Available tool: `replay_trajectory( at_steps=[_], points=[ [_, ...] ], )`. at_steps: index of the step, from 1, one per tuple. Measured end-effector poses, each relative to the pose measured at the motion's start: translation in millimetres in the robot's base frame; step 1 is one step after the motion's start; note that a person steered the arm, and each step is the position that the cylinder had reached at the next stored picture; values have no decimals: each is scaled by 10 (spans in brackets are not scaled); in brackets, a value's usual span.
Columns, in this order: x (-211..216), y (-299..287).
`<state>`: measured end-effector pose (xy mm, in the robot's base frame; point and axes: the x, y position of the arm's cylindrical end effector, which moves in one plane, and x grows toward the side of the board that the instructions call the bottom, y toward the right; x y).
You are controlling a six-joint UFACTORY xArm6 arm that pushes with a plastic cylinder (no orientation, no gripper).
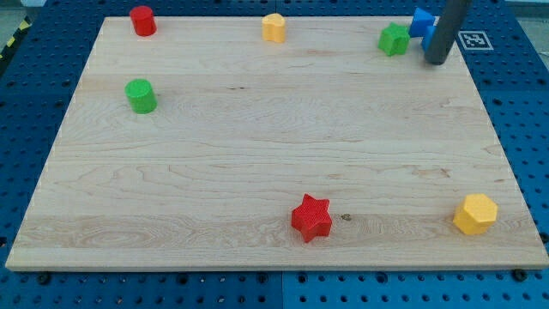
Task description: Slide the green circle towards the top right
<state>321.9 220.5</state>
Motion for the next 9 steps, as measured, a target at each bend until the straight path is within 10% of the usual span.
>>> replay_trajectory(
  at_steps=[3, 5, 9],
  points=[
    [1589, -2962],
    [1293, -4675],
    [712, -3885]
  ],
)
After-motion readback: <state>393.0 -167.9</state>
